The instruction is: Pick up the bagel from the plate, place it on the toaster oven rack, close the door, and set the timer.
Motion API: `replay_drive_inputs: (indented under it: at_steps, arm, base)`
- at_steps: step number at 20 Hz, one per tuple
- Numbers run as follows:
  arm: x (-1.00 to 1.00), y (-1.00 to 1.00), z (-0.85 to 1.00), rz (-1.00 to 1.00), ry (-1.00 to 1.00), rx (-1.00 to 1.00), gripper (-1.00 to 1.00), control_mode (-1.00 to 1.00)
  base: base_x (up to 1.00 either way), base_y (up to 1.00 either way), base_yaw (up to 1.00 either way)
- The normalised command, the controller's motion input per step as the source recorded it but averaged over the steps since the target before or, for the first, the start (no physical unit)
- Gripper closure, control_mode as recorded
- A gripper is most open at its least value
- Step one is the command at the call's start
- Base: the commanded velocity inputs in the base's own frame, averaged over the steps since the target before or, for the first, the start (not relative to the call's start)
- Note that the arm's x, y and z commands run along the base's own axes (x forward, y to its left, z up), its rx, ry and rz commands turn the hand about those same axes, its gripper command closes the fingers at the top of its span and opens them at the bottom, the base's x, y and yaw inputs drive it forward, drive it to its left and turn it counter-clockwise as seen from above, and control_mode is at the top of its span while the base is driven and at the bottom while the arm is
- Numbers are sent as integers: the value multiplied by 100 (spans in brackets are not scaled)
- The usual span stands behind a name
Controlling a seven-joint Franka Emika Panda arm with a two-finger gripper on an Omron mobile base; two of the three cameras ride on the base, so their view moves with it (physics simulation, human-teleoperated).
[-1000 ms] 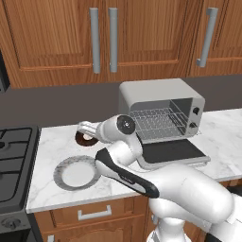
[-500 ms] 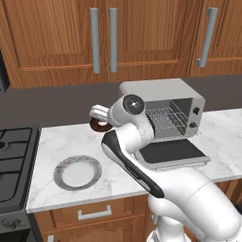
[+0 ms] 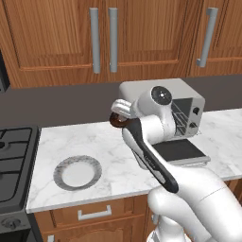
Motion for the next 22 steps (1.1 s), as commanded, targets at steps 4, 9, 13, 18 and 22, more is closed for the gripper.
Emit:
replay_drive_inputs:
  at_steps: [4, 9, 13, 18, 22]
  arm:
    - [2, -58, -5, 0, -2, 7, 100, -100]
    - [17, -56, -14, 0, 0, 5, 100, -100]
    - [21, -53, -17, 0, 1, 3, 100, -100]
    - [10, -48, -1, -18, 6, 1, 100, -100]
    - [6, -29, 0, -37, 3, 0, 100, -100]
  base:
    - [0, 0, 0]
    - [0, 0, 0]
    - [0, 0, 0]
    - [0, 0, 0]
    - [0, 0, 0]
